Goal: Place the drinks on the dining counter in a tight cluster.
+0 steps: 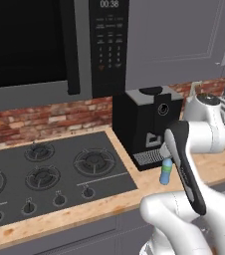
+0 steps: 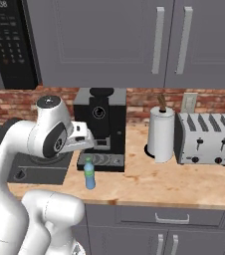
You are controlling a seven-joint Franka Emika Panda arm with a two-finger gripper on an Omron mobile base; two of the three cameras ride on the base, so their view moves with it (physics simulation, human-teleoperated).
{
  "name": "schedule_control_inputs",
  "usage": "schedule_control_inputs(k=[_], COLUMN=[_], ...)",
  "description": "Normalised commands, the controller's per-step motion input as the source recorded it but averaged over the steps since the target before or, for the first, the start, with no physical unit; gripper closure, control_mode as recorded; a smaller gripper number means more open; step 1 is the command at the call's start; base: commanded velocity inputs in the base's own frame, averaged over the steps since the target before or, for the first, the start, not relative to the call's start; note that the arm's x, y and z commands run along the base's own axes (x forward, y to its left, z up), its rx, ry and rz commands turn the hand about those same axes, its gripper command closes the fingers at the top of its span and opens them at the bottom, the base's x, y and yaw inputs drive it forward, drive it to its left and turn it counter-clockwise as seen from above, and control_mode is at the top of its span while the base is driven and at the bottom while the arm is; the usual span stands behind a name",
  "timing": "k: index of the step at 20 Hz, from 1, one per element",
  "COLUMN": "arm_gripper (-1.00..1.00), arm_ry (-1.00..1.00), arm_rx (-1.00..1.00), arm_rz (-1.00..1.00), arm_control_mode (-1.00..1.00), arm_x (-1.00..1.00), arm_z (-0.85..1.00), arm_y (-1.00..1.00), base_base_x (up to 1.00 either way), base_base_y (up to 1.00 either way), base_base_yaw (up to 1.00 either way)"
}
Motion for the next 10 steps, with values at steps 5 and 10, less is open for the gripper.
schedule_control_inputs(k=[5,10], arm_gripper=[-1.00,-1.00], arm_ry=[0.08,0.05], arm_rx=[0.00,0.00], arm_rz=[0.00,0.00], arm_control_mode=[-1.00,-1.00], arm_x=[0.32,0.00], arm_z=[-0.15,-0.20], arm_y=[-0.04,-0.18], base_base_x=[0.00,0.00], base_base_y=[0.00,0.00], base_base_yaw=[0.00,0.00])
